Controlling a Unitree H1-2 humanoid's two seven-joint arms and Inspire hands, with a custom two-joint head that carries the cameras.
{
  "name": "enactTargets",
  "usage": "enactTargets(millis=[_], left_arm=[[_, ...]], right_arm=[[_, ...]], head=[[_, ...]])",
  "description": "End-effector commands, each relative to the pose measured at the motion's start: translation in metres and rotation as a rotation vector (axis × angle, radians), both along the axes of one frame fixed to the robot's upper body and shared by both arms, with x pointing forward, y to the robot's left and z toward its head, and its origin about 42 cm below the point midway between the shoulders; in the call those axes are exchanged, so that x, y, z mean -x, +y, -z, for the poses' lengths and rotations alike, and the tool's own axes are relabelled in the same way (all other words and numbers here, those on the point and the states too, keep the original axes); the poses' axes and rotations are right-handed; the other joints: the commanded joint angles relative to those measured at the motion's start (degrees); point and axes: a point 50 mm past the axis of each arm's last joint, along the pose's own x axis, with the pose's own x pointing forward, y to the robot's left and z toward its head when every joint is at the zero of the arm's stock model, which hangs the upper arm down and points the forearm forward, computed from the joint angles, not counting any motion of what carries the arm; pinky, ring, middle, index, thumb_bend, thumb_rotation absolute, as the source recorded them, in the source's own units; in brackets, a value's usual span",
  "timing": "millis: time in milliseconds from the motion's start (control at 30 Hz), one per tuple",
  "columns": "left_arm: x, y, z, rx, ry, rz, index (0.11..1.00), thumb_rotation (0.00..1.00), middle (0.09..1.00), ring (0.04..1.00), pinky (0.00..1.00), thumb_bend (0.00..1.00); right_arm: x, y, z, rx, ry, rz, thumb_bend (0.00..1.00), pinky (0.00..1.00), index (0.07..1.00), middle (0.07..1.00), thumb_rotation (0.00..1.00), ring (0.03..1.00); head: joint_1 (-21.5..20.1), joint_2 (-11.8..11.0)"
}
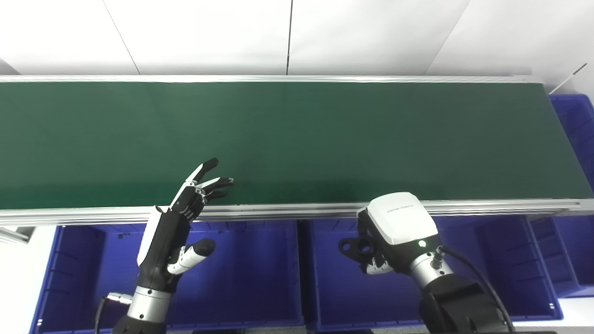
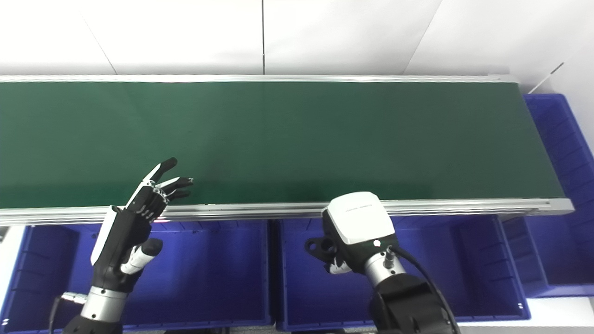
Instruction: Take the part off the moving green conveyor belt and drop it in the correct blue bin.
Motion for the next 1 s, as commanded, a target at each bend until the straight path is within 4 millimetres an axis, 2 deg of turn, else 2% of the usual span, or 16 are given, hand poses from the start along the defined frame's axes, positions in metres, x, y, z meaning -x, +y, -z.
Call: enactTargets(millis=[0,100,167,367,500,633,700,733,833,867,900,967], left_arm=[[0.002,-0.001,-0.007,0.010,-0.050,0.012,0.905,0.82,0.767,0.804,0.75,0.86],[0.002,-0.002,-0.008,0.010,-0.047,0.011,0.903,0.82,0.768,0.803,0.75,0.87],[0.002,-0.002,-0.008,0.011,-0.042,0.015,0.906,0.82,0.770,0.810,0.75,0.87],[0.003,-0.002,-0.006,0.028,-0.035,0.015,0.904,0.80,0.774,0.811,0.76,0.87],[0.005,-0.004,-0.007,0.033,-0.025,0.013,0.899,0.79,0.774,0.808,0.77,0.88],[0.006,-0.005,-0.005,0.011,-0.045,0.020,0.907,0.80,0.774,0.808,0.76,0.86],[0.008,-0.006,-0.005,0.008,-0.044,0.019,0.909,0.81,0.774,0.805,0.76,0.86],[0.008,-0.007,-0.004,0.009,-0.043,0.016,0.902,0.80,0.771,0.798,0.75,0.86],[0.011,-0.010,-0.002,0.003,-0.041,0.003,0.890,0.79,0.766,0.783,0.74,0.87],[0.012,-0.011,-0.001,0.000,-0.041,-0.001,0.881,0.79,0.761,0.773,0.74,0.87],[0.012,-0.012,0.000,-0.003,-0.041,-0.003,0.876,0.79,0.760,0.770,0.74,0.87],[0.014,-0.015,0.003,-0.004,-0.033,-0.007,0.869,0.79,0.755,0.756,0.72,0.86]], right_arm=[[0.003,0.001,-0.009,0.070,-0.016,-0.040,0.99,0.77,0.799,0.831,0.74,0.801],[0.003,0.003,-0.010,0.096,0.004,-0.044,1.00,0.94,0.853,0.914,0.85,0.902],[0.004,0.004,-0.011,0.099,0.018,-0.045,1.00,0.97,0.858,0.921,0.86,0.909],[0.004,0.007,-0.013,0.070,0.042,-0.043,1.00,0.98,0.855,0.923,0.84,0.909],[0.006,0.008,-0.016,-0.026,0.051,-0.029,1.00,0.92,0.842,0.908,0.82,0.891],[0.013,0.012,-0.020,-0.264,-0.012,0.001,1.00,0.74,0.776,0.803,0.79,0.755],[0.020,0.014,-0.021,-0.394,-0.067,-0.006,1.00,0.68,0.755,0.772,0.80,0.714],[0.023,0.016,-0.021,-0.460,-0.097,-0.011,0.90,0.61,0.720,0.729,0.80,0.669],[0.038,0.024,-0.019,-0.727,-0.140,0.034,0.79,0.56,0.706,0.702,0.83,0.641],[0.042,0.026,-0.018,-0.809,-0.157,0.047,0.74,0.52,0.683,0.672,0.77,0.615],[0.047,0.032,-0.012,-0.985,-0.170,0.087,0.70,0.52,0.697,0.670,0.84,0.609],[0.057,0.042,-0.001,-1.283,-0.190,0.201,0.67,0.49,0.676,0.638,0.70,0.578]], head=[[0.1,0.0],[0.2,0.0],[0.4,-0.1],[0.9,-0.3],[1.9,-0.6],[3.7,-1.0],[5.1,-1.2],[5.1,-1.2],[7.7,-2.3],[7.7,-2.3],[9.1,-3.0],[10.7,-3.8]])
